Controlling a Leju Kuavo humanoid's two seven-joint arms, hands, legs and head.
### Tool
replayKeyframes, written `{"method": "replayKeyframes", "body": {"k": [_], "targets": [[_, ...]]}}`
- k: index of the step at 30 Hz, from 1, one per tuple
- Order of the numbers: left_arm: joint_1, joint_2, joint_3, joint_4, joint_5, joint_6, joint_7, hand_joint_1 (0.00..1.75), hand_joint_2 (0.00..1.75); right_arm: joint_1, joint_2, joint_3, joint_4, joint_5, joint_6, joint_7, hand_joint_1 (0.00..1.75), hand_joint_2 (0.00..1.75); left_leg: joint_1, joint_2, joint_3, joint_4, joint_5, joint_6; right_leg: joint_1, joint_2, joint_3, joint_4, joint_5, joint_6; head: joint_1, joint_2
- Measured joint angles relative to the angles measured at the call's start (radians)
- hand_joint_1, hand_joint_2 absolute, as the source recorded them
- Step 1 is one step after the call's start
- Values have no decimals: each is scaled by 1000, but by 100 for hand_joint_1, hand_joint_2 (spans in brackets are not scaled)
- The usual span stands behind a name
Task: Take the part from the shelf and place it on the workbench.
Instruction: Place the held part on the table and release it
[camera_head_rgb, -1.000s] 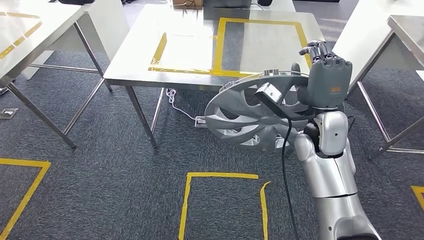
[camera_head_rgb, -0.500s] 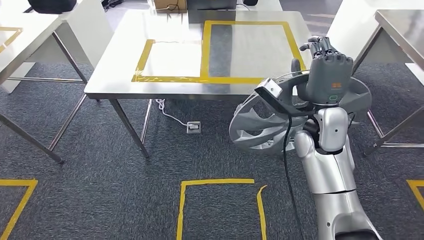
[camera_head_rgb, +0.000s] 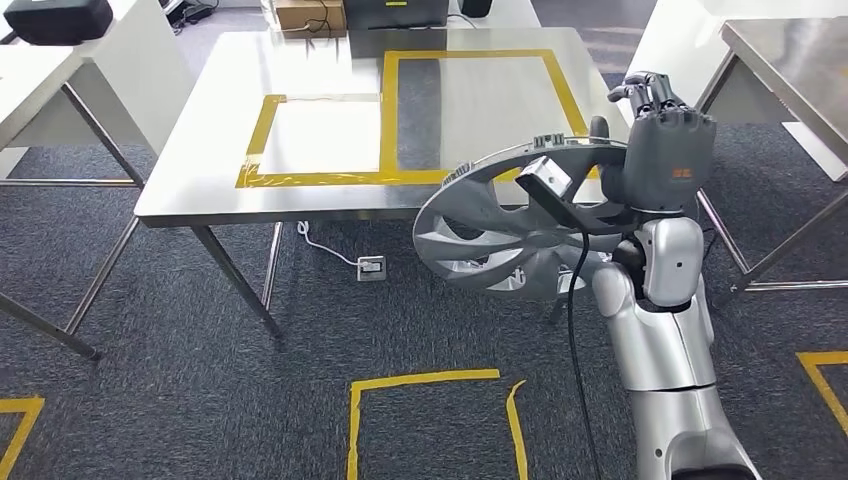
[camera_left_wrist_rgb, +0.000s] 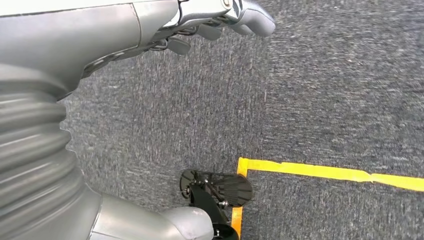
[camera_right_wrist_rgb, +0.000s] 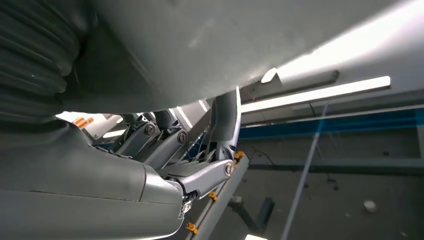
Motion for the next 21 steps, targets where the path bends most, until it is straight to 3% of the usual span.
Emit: {"method": "replayKeyframes", "body": {"k": [3, 4, 5, 7, 9, 10, 11, 13, 15, 19, 21], "targets": [[-4, 0, 0, 0, -1, 0, 1, 0, 175, 1, 0, -2, -2, 8, 0, -1, 175, 175, -1, -1, 1, 22, -3, -17, -1, 12, 13, -4, -7, -24, 1, 0], [-6, 0, 0, 0, -1, -1, 1, 0, 175, -1, 1, -3, -3, 10, -1, -2, 175, 175, 0, -9, -16, 54, -6, -21, -2, 15, 21, -5, -11, -30, 0, 0], [-8, 0, 0, 0, -2, -1, 2, 0, 175, -2, 2, -3, -4, 12, -1, -3, 175, 175, 1, -17, -47, 106, -16, -24, -2, 17, 29, -6, -15, -34, -2, 0], [-9, 0, 0, 0, -2, -1, 4, 0, 175, -2, 4, -3, -4, 14, -2, -3, 175, 175, 1, -29, -132, 237, -64, -27, 0, 22, 41, -6, -28, -42, -5, 0], [-6, 1, 0, 0, -3, -1, 8, 0, 175, 1, 7, -4, -4, 17, -2, -4, 175, 175, -1, -31, -196, 306, -98, -24, 5, 30, 54, -5, -41, -46, -5, 0], [-5, 1, 0, 0, -4, -1, 10, 0, 175, 0, 8, -4, -4, 18, -2, -5, 175, 175, -2, -32, -205, 293, -83, -19, 8, 34, 63, -5, -48, -47, -5, 0], [-4, 1, 0, 0, -5, -1, 12, 0, 175, -2, 10, -4, -4, 18, -2, -6, 175, 175, -4, -33, -198, 251, -48, -12, 11, 37, 74, -5, -56, -47, -5, 0], [-4, 2, 0, 0, -7, -1, 13, 0, 175, -11, 14, -4, -4, 18, -2, -13, 175, 175, -11, -37, -158, 115, 55, 5, 15, 42, 96, -4, -71, -46, -4, 0], [-6, 4, 0, 0, -8, -2, 13, 0, 175, -26, 20, -4, -4, 18, -1, -21, 175, 175, -18, -39, -127, 22, 99, 18, 16, 47, 104, -4, -83, -39, -5, 0], [-11, 3, 0, 0, -9, -2, 11, 0, 175, -66, 27, -4, -2, 19, 2, -31, 175, 175, -16, -39, -99, -7, 98, 35, 14, 47, 93, 32, -83, -15, -6, 0], [-14, 2, 0, -1, -9, -3, 10, 0, 175, -90, 28, -3, 2, 14, 1, -39, 175, 175, -12, -40, -86, -12, 92, 42, 9, 42, 41, 123, -112, -3, -3, 0]]}}
